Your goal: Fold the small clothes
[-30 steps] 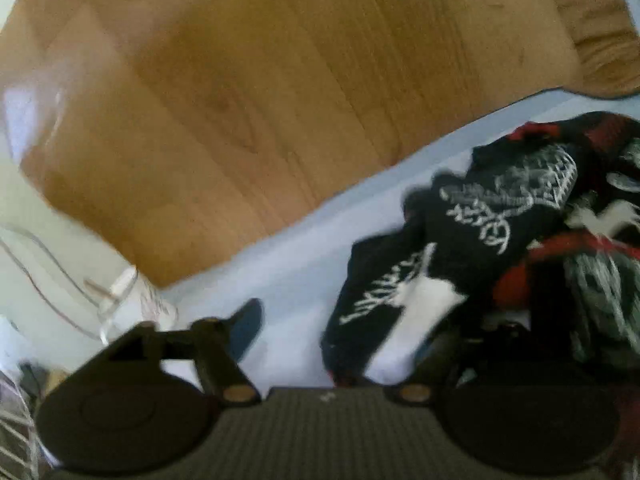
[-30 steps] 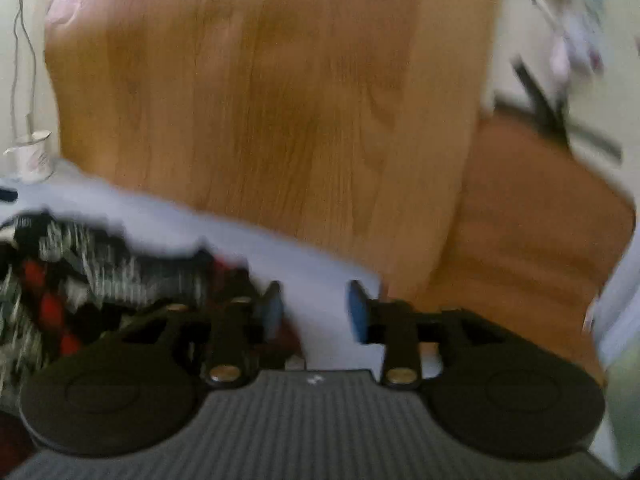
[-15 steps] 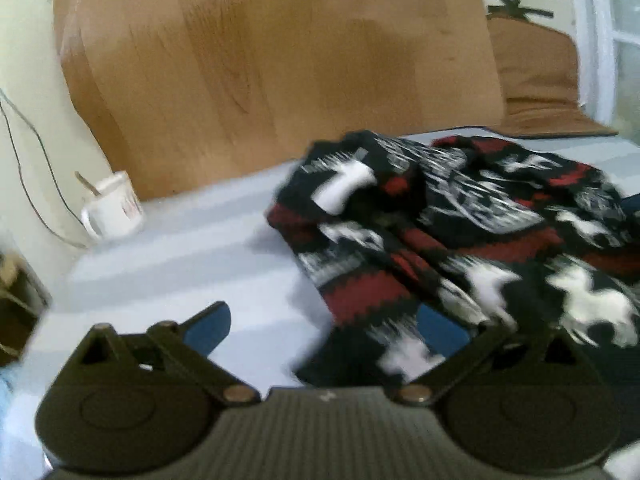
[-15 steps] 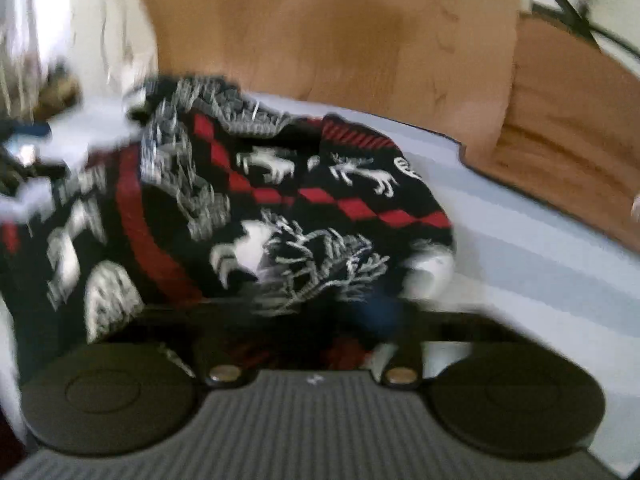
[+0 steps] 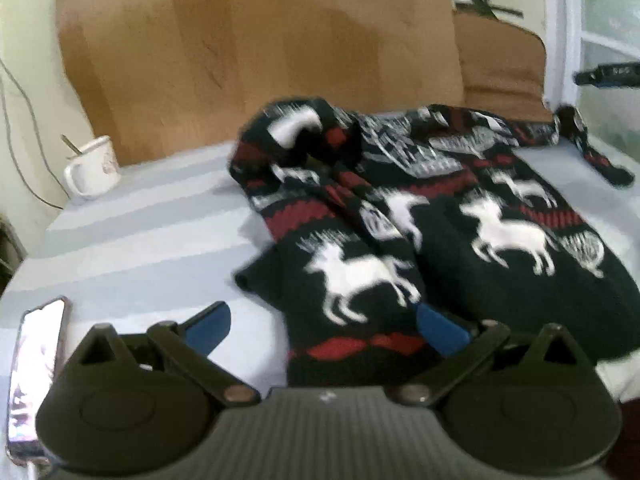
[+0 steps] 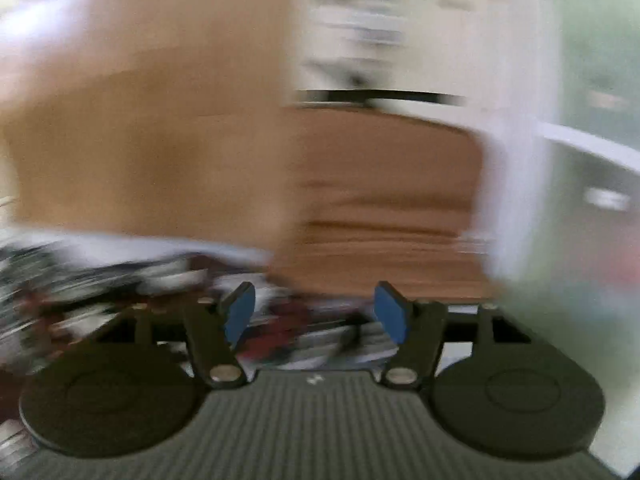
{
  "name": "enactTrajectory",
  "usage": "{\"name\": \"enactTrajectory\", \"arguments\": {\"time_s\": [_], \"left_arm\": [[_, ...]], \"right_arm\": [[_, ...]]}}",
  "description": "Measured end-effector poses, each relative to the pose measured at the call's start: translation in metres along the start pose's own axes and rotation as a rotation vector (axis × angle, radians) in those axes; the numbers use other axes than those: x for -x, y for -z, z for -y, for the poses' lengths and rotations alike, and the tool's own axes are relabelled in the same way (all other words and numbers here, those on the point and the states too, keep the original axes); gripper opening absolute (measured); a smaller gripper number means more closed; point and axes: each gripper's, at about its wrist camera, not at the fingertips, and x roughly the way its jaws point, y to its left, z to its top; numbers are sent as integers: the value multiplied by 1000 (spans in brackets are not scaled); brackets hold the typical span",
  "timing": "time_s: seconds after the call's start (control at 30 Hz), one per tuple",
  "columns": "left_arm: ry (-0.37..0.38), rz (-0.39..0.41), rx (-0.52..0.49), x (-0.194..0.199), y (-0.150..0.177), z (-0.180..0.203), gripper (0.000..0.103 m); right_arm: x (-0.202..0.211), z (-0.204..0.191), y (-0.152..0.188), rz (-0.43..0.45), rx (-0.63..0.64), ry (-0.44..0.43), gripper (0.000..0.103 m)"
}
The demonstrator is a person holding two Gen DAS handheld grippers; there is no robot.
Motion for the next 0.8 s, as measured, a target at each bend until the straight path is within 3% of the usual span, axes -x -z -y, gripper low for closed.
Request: {"name": "enactTrajectory", "arguments": {"time_s": [0.07, 0.13, 0.2, 0.23, 0.27, 0.3, 0.4, 0.47, 0.53, 0.57, 0.6, 0.67, 0.73, 0.8], "left_arm": [[-7, -30, -18, -8, 5, 6, 98], [33, -24, 13, -8, 9, 4, 87], [107, -16, 51, -4, 10, -3, 51], [121, -8, 68, -2, 10, -7, 40], [114, -8, 69, -1, 9, -9, 23], [109, -7, 80, 0, 6, -17, 13], [25, 43, 156, 11, -8, -51, 7], [-110, 81, 197, 17, -22, -78, 7], [-321, 111, 233, 9, -36, -106, 17], [-405, 87, 247, 0, -40, -116, 37], [-464, 40, 257, -9, -44, -125, 50], [-459, 4, 277, -13, -45, -130, 51], [-379, 44, 273, 1, -40, -126, 62], [-370, 89, 245, 18, -33, -116, 74]], "right_arm": [[8, -49, 18, -43, 86, -228, 75], [14, -86, 37, -108, 173, -375, 76], [22, -114, 54, -151, 280, -437, 76], [27, -123, 61, -154, 318, -455, 76], [31, -125, 66, -152, 339, -474, 77], [35, -127, 70, -161, 355, -497, 81], [39, -134, 78, -202, 423, -531, 81], [38, -138, 76, -224, 428, -545, 81], [38, -142, 79, -227, 428, -562, 82], [36, -146, 79, -225, 438, -566, 82], [48, -146, 84, -220, 446, -566, 82], [50, -150, 87, -216, 454, -559, 82], [60, -147, 90, -213, 451, -568, 84], [68, -143, 94, -219, 456, -577, 85]]}}
